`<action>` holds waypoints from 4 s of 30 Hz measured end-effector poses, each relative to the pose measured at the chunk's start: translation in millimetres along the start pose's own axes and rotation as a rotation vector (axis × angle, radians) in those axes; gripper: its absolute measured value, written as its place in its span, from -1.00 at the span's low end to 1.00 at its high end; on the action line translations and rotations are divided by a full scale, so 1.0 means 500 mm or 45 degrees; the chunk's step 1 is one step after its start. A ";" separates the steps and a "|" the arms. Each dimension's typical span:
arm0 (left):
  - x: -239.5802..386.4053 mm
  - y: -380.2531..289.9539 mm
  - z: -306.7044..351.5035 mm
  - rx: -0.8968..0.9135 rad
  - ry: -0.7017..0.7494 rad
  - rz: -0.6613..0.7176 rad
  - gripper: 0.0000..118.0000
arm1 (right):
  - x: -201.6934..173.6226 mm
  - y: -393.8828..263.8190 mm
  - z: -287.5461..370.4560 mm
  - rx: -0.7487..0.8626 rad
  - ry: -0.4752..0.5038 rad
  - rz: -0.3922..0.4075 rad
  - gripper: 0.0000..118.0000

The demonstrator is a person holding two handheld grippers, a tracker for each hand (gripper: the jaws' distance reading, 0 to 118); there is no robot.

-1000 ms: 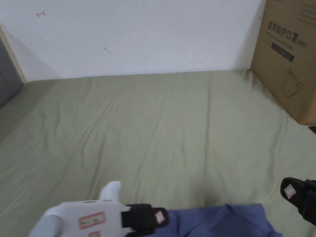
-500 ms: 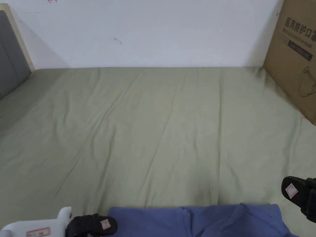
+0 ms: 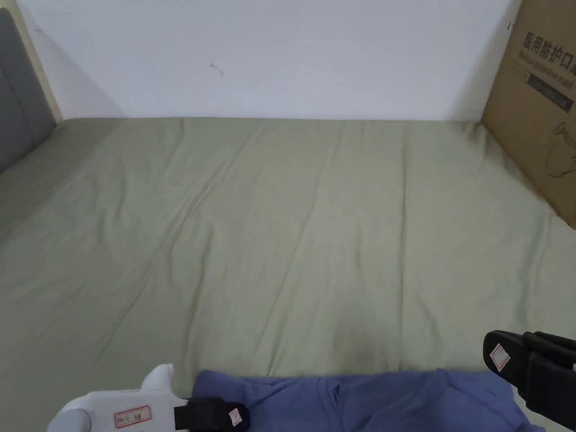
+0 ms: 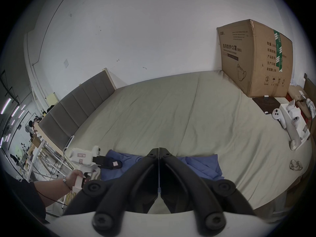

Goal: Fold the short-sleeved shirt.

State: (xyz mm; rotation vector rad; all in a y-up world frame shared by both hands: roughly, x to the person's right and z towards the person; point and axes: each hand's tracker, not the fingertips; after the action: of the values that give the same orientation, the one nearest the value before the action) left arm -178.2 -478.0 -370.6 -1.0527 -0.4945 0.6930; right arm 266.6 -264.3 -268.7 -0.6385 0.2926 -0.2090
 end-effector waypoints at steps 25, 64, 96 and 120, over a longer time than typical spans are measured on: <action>0.420 0.002 -0.118 -0.136 0.024 -0.174 0.90 | 0.155 -0.041 0.105 0.020 -0.034 -0.202 -1.00; 0.546 -0.147 0.252 1.323 0.549 -0.847 -1.00 | 0.006 0.002 0.135 0.917 -0.470 0.181 -1.00; 0.328 -0.112 0.242 0.719 0.404 -0.508 -1.00 | 0.033 -0.173 -0.319 -0.747 0.043 0.046 -1.00; 0.010 -0.020 -0.201 -0.338 -0.887 0.340 1.00 | 0.062 -0.193 -0.333 -0.734 0.023 -0.030 -1.00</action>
State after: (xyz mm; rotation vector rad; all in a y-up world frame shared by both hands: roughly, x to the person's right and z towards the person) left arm -104.7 -539.3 -403.8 -1.1214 -1.0800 1.2680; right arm 230.8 -440.9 -342.9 -1.2108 0.3664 -0.1518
